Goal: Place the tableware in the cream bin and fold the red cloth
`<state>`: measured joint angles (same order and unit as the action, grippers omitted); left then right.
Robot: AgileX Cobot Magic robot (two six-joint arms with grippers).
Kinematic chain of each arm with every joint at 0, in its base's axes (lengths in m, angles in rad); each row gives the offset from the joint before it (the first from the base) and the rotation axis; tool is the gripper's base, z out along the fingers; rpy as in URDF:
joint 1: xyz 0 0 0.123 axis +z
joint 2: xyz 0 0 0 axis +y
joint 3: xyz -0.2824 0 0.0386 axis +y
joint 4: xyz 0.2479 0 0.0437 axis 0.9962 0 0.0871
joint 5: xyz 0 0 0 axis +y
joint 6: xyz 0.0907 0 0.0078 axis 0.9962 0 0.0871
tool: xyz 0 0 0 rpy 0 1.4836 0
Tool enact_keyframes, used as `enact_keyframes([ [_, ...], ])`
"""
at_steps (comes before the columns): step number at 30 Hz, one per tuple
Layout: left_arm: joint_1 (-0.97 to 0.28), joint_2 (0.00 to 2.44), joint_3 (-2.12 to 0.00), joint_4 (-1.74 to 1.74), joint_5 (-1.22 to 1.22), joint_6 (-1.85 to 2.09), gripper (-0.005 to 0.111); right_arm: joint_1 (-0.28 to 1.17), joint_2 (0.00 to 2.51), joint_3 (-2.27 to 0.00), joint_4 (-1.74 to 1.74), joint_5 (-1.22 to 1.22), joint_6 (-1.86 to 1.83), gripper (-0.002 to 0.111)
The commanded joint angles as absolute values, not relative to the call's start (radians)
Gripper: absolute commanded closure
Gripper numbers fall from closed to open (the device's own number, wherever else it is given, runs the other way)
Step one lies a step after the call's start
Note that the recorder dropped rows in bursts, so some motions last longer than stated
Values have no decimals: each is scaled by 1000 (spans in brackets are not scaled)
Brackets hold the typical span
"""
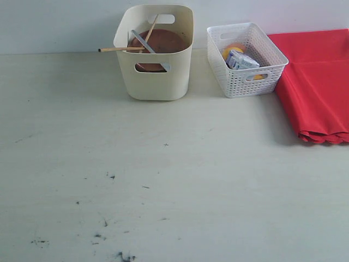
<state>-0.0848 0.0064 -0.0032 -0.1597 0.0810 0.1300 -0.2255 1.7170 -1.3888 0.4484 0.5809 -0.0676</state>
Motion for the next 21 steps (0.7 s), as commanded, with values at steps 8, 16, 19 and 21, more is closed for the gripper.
enact_keyframes([
  [8, -90, 0, 0, -166, 86, 138, 105, -222, 1711, -1381, 452, 570, -78, 108],
  [16, -90, 0, 0, -166, 86, 143, 105, -222, 1663, -1381, 400, 529, -78, 108],
  [19, -90, 0, 0, -166, 86, 143, 105, -221, 1434, -1297, 302, 576, -87, 108],
  [21, -90, 0, 0, -166, 86, 143, 105, -221, 1235, -1175, 303, 506, -132, 108],
])
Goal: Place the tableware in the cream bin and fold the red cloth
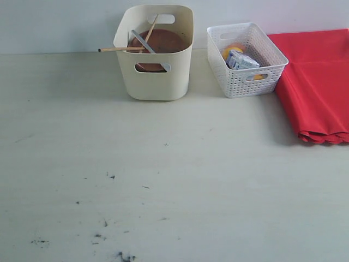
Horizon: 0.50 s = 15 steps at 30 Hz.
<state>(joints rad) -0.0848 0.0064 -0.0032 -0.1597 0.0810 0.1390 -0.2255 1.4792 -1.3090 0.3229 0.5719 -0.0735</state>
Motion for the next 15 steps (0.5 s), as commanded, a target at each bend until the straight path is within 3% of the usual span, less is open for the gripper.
enact_keyframes([
  [1, -90, 0, 0, -166, 86, 143, 105, -221, 1130, -1099, 306, 489, -152, 108],
  [5, -90, 0, 0, -166, 86, 143, 105, -200, 866, -873, 306, 469, -179, 108],
  [10, -90, 0, 0, -166, 86, 145, 105, -19, 614, -611, 230, 442, -243, 108],
  [15, -90, 0, 0, -166, 86, 145, 105, 18, 371, -368, 204, 403, -209, 108],
])
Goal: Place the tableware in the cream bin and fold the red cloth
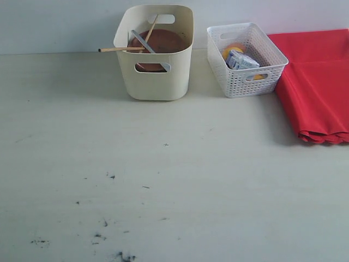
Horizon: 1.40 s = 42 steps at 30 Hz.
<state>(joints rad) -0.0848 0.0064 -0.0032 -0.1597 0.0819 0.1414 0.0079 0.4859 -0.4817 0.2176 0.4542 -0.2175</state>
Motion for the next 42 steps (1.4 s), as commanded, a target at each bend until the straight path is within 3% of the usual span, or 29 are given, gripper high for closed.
enact_keyframes([
  [1, -90, 0, 0, -166, 86, 145, 105, 18, 299, -306, 202, 382, -209, 108],
  [11, -90, 0, 0, -166, 86, 145, 105, 18, 3, -8, 202, 345, -209, 108],
  [42, -90, 0, 0, -166, 86, 145, 105, 18, 0, -8, 204, 345, -209, 108],
])
